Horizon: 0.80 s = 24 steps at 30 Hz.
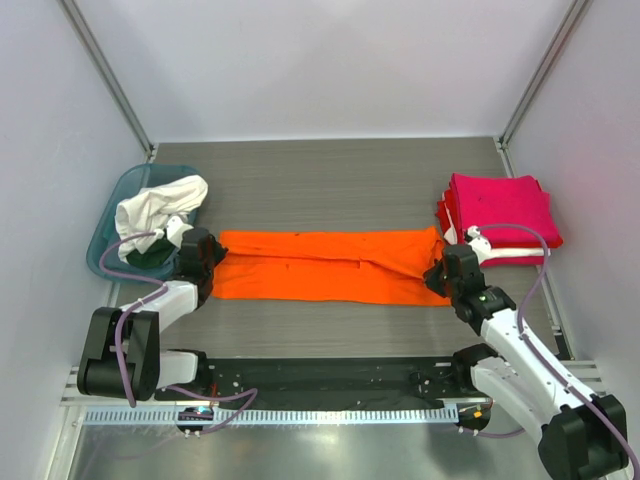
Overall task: Fold and stack the t-shirts
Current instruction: Fold the tshirt
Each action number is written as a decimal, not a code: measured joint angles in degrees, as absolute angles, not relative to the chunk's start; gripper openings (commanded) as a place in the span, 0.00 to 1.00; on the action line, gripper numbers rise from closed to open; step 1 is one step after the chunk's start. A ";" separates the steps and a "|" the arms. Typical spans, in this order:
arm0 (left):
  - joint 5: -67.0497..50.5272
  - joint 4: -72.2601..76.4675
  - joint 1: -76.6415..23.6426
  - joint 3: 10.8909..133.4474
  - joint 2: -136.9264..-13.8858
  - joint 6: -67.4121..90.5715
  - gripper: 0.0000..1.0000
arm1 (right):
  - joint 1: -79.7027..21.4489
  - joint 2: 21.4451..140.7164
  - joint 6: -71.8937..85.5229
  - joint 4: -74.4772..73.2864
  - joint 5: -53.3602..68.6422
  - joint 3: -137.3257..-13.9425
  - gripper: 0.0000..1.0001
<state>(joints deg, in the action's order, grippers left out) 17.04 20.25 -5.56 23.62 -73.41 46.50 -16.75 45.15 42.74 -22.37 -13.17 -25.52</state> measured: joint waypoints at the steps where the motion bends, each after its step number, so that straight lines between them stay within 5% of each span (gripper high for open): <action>1: 17.10 19.84 -5.56 23.62 -73.41 46.65 0.00 | -17.08 45.12 43.05 -22.37 -13.23 -25.34 0.02; 8: 17.41 16.88 -5.56 23.66 -73.41 47.66 0.02 | -20.01 44.34 45.15 -22.55 -14.61 -23.75 0.05; 12: 17.39 15.51 -5.56 23.66 -73.23 47.62 0.21 | -21.78 41.85 46.76 -23.68 -16.01 -23.09 0.37; 18: 17.63 13.80 -5.56 23.62 -69.32 47.68 0.31 | -23.94 36.73 47.62 -25.41 -18.50 -22.81 0.53; 24: 17.78 12.53 -6.22 23.38 -58.52 46.19 0.34 | -24.01 38.35 46.59 -26.11 -21.76 -23.86 0.56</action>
<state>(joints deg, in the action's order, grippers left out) 17.78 12.53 -6.22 23.38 -58.52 46.19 -24.01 38.35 46.59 -26.11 -21.76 -23.86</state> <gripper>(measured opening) 0.329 0.553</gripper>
